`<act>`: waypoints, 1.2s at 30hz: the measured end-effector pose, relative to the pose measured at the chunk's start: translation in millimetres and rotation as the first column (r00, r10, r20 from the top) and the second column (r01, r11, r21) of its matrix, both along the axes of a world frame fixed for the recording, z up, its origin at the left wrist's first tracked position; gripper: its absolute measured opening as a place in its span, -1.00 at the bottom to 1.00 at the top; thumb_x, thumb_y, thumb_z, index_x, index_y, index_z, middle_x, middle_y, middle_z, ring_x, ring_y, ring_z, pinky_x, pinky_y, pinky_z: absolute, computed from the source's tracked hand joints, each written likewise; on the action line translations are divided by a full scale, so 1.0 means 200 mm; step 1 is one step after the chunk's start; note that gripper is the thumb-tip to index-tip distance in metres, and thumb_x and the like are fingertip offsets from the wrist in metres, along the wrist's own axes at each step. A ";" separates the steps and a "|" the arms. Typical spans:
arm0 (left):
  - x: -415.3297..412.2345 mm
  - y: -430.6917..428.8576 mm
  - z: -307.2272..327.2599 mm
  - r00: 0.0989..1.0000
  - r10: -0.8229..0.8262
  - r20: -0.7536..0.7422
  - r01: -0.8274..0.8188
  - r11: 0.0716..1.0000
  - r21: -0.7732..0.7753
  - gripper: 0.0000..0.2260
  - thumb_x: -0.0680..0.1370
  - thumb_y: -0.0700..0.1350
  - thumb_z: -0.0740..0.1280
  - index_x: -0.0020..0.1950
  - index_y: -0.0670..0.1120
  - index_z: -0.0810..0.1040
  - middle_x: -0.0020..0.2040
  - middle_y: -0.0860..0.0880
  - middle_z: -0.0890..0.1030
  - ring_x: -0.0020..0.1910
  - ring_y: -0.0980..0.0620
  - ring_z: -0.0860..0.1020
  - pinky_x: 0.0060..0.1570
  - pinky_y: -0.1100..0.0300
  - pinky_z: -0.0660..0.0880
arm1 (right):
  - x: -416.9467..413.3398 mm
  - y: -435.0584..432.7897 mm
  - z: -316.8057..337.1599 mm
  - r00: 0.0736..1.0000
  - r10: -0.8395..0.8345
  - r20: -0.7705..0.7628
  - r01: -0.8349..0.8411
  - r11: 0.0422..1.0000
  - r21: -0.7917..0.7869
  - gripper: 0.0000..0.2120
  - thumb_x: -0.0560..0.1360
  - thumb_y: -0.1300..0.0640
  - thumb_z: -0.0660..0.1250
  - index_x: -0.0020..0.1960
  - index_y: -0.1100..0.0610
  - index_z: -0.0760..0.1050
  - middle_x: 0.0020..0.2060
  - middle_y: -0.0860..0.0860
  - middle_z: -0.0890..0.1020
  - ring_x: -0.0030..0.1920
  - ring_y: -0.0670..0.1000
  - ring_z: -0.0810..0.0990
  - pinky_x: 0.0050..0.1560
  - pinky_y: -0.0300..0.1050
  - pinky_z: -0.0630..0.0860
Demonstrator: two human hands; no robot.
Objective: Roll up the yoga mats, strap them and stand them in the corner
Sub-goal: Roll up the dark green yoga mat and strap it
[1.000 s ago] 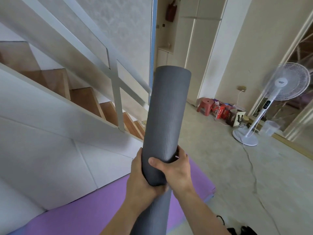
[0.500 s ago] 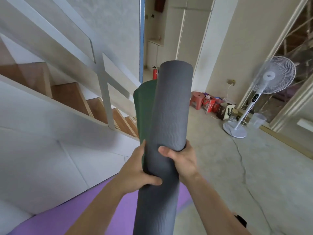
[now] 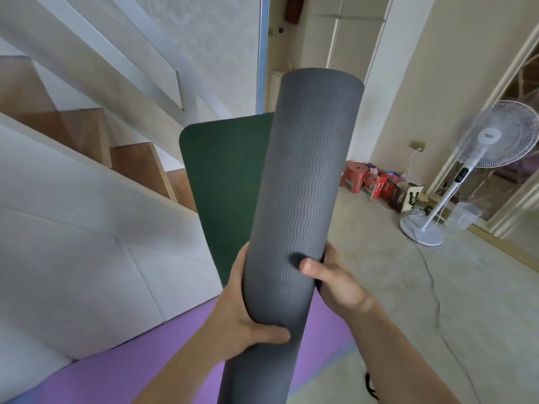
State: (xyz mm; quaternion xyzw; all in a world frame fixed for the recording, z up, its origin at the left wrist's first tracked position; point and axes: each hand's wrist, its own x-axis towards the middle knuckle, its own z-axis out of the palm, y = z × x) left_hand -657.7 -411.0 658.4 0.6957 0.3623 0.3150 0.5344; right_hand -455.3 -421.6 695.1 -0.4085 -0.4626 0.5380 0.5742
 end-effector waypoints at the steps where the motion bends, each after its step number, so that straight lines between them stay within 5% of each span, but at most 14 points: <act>1: 0.01 0.03 0.01 0.999 -0.055 0.000 0.055 0.998 -0.030 0.23 0.18 -0.30 0.70 0.53 0.31 -0.02 0.27 0.51 0.40 0.28 0.39 0.45 0.11 0.38 0.50 | 0.02 0.00 0.01 0.999 0.018 -0.040 -0.019 1.000 -0.021 -0.05 0.17 -0.09 0.66 0.40 0.26 0.35 0.23 0.14 0.62 0.26 0.16 0.58 0.14 -0.02 0.56; 4: 0.03 0.13 -0.01 0.983 -0.181 -0.030 0.175 0.974 -0.142 0.18 0.21 -0.43 0.63 0.53 0.29 0.04 0.30 0.34 0.49 0.31 0.20 0.52 0.18 0.17 0.56 | 0.02 0.03 -0.02 0.995 -0.087 -0.045 0.084 0.994 -0.067 -0.26 0.19 0.05 0.61 0.29 0.27 0.48 0.16 0.20 0.66 0.19 0.22 0.63 0.10 0.06 0.60; 6: 0.05 0.17 0.00 0.978 -0.183 -0.101 0.168 0.975 -0.144 0.22 0.17 -0.33 0.67 0.54 0.31 0.02 0.33 0.15 0.49 0.31 0.06 0.54 0.16 0.08 0.59 | -0.03 0.05 -0.07 0.956 -0.292 -0.014 0.288 0.950 -0.120 -0.34 0.13 0.07 0.60 0.18 0.24 0.54 0.06 0.19 0.69 0.10 0.24 0.66 0.05 0.14 0.63; 8: 0.11 0.17 0.00 0.961 -0.099 -0.259 0.083 0.994 -0.070 0.36 0.13 -0.13 0.67 0.56 0.33 -0.27 0.35 0.08 0.30 0.28 0.02 0.50 0.10 0.09 0.60 | -0.13 0.07 -0.09 0.857 -0.487 0.166 0.511 0.842 -0.170 -0.26 0.01 -0.04 0.64 0.12 0.13 0.52 -0.03 0.05 0.72 -0.01 0.12 0.71 -0.04 0.10 0.66; 11: 0.17 0.09 -0.02 0.965 0.100 -0.241 -0.113 0.993 -0.038 0.46 0.04 0.03 0.68 0.40 0.43 -0.50 0.34 0.24 0.13 0.33 0.05 0.41 0.20 0.05 0.56 | -0.26 0.04 -0.11 0.720 -0.562 0.407 0.659 0.738 -0.145 -0.14 -0.08 -0.23 0.61 0.14 -0.03 0.39 -0.07 -0.16 0.64 -0.09 -0.14 0.65 -0.12 -0.07 0.62; 14: 0.15 0.11 -0.06 0.972 0.144 -0.184 -0.135 0.989 0.063 0.39 -0.03 0.14 0.71 0.53 0.36 -0.19 0.43 0.17 0.29 0.34 0.07 0.45 0.18 0.01 0.59 | -0.28 0.02 -0.11 0.743 -0.552 0.378 0.634 0.762 -0.134 -0.13 0.00 -0.17 0.67 0.18 -0.03 0.34 -0.01 -0.19 0.59 -0.02 -0.17 0.62 -0.12 -0.17 0.59; 18: 0.04 0.15 -0.04 0.982 0.138 -0.131 -0.132 0.990 0.052 0.15 0.11 -0.07 0.73 0.46 0.36 0.06 0.22 0.47 0.39 0.20 0.30 0.51 -0.07 0.34 0.56 | -0.15 0.01 -0.07 0.910 -0.370 0.186 0.402 0.897 -0.184 -0.17 0.07 -0.20 0.62 0.27 -0.03 0.42 0.10 -0.09 0.62 0.05 -0.12 0.65 -0.05 -0.13 0.61; 21: -0.02 0.15 0.02 0.984 0.074 -0.161 -0.075 0.997 -0.002 0.19 0.12 -0.09 0.73 0.51 0.29 0.01 0.26 0.46 0.31 0.25 0.25 0.43 0.12 0.22 0.54 | 0.01 0.03 -0.03 0.958 -0.267 0.100 0.279 0.951 -0.135 -0.07 0.05 -0.26 0.59 0.33 0.01 0.40 0.20 -0.01 0.61 0.16 -0.02 0.62 -0.03 -0.21 0.57; 24: -0.01 0.15 0.08 0.983 -0.058 -0.177 0.045 0.996 -0.079 0.11 0.18 -0.15 0.71 0.49 0.29 0.08 0.30 0.37 0.36 0.28 0.18 0.44 0.25 0.11 0.53 | 0.08 0.03 -0.02 0.993 -0.115 -0.001 0.115 0.991 -0.070 0.07 0.06 -0.30 0.64 0.40 0.17 0.36 0.25 0.08 0.61 0.26 0.10 0.59 0.08 -0.06 0.58; 29: 0.01 0.21 0.13 0.964 -0.211 -0.161 0.179 0.964 -0.195 -0.01 0.23 -0.32 0.65 0.46 0.24 0.23 0.28 0.25 0.52 0.24 0.21 0.52 0.21 0.10 0.57 | -0.02 -0.02 0.00 0.980 -0.179 -0.085 0.183 0.983 0.030 -0.31 0.25 0.01 0.59 0.26 0.31 0.50 0.15 0.24 0.65 0.15 0.25 0.63 0.04 0.09 0.60; 31: 0.05 0.21 0.14 0.959 -0.142 -0.243 0.117 0.986 -0.116 -0.06 0.22 -0.36 0.62 0.41 0.18 0.24 0.20 0.19 0.53 0.13 0.24 0.57 0.01 0.26 0.60 | -0.08 -0.02 0.00 0.937 -0.349 0.017 0.349 0.937 0.008 -0.27 0.16 0.00 0.61 0.24 0.25 0.48 0.10 0.16 0.67 0.12 0.20 0.66 -0.01 0.07 0.62; 34: 0.12 0.13 0.09 0.975 -0.018 -0.222 0.017 1.000 -0.005 0.17 0.16 -0.11 0.62 0.57 0.20 -0.05 0.38 0.06 0.36 0.31 0.05 0.51 0.13 0.06 0.61 | -0.21 -0.02 0.00 0.698 -0.591 0.405 0.647 0.762 -0.004 -0.05 -0.06 -0.26 0.61 0.24 0.00 0.38 0.02 -0.16 0.63 0.04 -0.06 0.65 -0.07 -0.11 0.62; 36: 0.17 0.03 0.04 0.988 0.065 -0.141 -0.065 0.998 0.005 0.20 0.16 0.10 0.63 0.59 0.22 -0.08 0.46 0.07 0.32 0.35 0.04 0.48 0.16 -0.06 0.60 | -0.28 -0.04 0.02 0.639 -0.605 0.476 0.682 0.732 0.015 -0.04 -0.07 -0.32 0.58 0.24 -0.08 0.34 -0.01 -0.23 0.60 0.01 -0.13 0.63 -0.04 -0.10 0.60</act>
